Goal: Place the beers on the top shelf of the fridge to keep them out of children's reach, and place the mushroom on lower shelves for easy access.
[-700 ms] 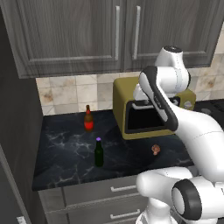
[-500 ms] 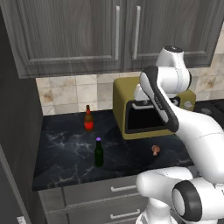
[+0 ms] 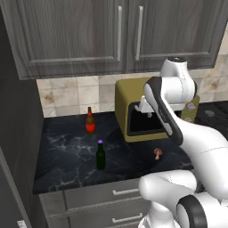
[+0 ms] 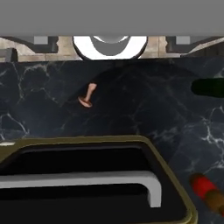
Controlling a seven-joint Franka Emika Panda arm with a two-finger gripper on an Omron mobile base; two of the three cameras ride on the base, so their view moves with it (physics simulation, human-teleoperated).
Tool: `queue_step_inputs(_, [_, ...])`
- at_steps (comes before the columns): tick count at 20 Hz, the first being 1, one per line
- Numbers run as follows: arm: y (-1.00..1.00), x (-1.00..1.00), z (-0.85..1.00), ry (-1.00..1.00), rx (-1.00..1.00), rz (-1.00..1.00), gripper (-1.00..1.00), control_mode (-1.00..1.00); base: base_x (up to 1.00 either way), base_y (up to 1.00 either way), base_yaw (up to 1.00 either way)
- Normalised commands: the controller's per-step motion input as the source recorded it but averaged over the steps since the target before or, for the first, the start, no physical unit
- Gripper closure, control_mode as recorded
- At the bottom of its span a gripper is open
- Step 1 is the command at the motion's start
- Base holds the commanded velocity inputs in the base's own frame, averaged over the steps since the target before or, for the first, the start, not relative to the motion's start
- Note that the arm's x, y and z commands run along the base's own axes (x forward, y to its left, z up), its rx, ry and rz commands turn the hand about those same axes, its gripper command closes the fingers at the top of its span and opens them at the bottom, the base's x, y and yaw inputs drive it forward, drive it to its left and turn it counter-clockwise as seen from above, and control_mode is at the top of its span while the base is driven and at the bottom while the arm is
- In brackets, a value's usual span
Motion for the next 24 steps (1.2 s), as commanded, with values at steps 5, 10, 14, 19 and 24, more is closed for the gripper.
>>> queue_step_inputs(5, [-0.34,-0.16,-0.65,0.11,-0.02,-0.22,-1.0,-1.0,0.0,0.0,0.0])
queue_step_inputs(10, [-0.38,-0.02,-0.67,0.13,-0.01,-0.26,-1.0,-1.0,0.0,0.0,0.0])
queue_step_inputs(14, [-0.21,0.0,-0.55,0.1,0.0,-0.22,-1.0,-1.0,0.0,0.0,0.0])
queue_step_inputs(19, [-0.06,0.0,-0.44,0.06,0.0,-0.15,-1.0,-1.0,0.0,0.0,0.0])
queue_step_inputs(24, [0.0,0.03,-0.33,0.01,0.0,-0.06,-1.0,-1.0,0.0,0.0,0.0])
